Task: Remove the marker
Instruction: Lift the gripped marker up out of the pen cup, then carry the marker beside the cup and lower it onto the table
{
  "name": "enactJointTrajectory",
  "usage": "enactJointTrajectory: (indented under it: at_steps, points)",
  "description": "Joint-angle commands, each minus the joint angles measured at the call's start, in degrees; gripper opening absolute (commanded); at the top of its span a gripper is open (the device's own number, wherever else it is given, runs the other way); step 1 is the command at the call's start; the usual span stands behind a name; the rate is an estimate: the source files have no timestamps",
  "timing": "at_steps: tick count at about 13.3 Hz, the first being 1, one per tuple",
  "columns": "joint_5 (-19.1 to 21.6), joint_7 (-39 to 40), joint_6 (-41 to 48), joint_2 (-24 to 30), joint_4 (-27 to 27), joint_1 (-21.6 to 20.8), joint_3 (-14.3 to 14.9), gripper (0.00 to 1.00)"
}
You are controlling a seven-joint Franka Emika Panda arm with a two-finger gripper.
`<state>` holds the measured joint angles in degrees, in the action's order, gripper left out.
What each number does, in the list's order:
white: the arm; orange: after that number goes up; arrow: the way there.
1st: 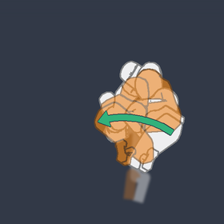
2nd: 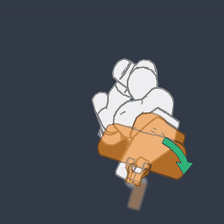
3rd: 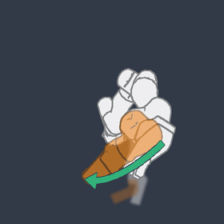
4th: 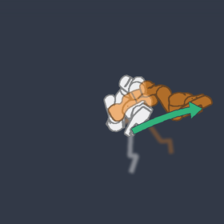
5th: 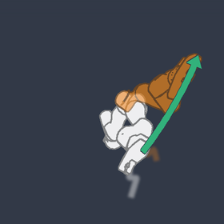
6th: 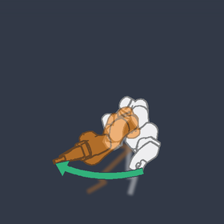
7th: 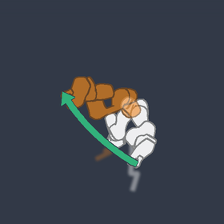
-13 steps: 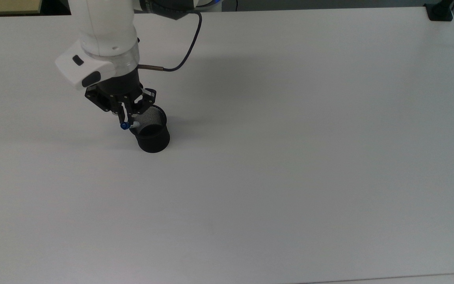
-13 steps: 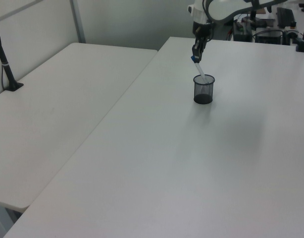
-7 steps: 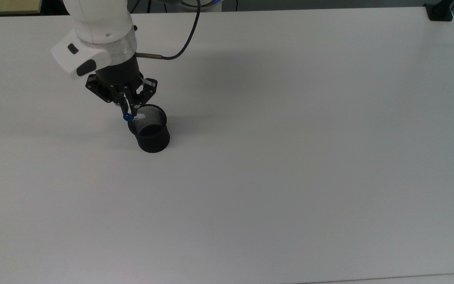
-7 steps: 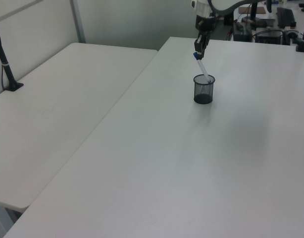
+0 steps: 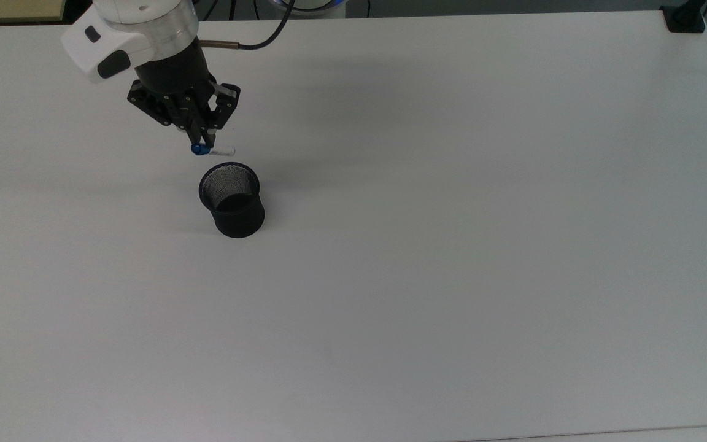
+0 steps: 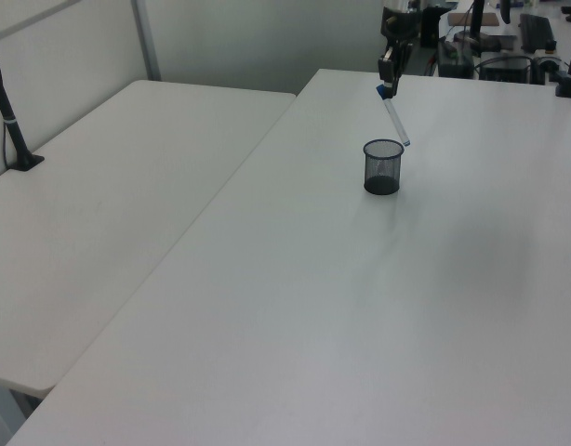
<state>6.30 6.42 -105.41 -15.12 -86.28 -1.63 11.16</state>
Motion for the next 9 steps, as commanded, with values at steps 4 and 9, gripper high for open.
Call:
enactJointTrajectory:
  at_steps: [4,9]
  points:
    - [1.08,6.50,13.03,1.15,-1.08,-2.32,-0.43,0.15]
    - [-0.50,7.12,17.69,-4.82,-1.61,-8.47,-0.43,0.16]
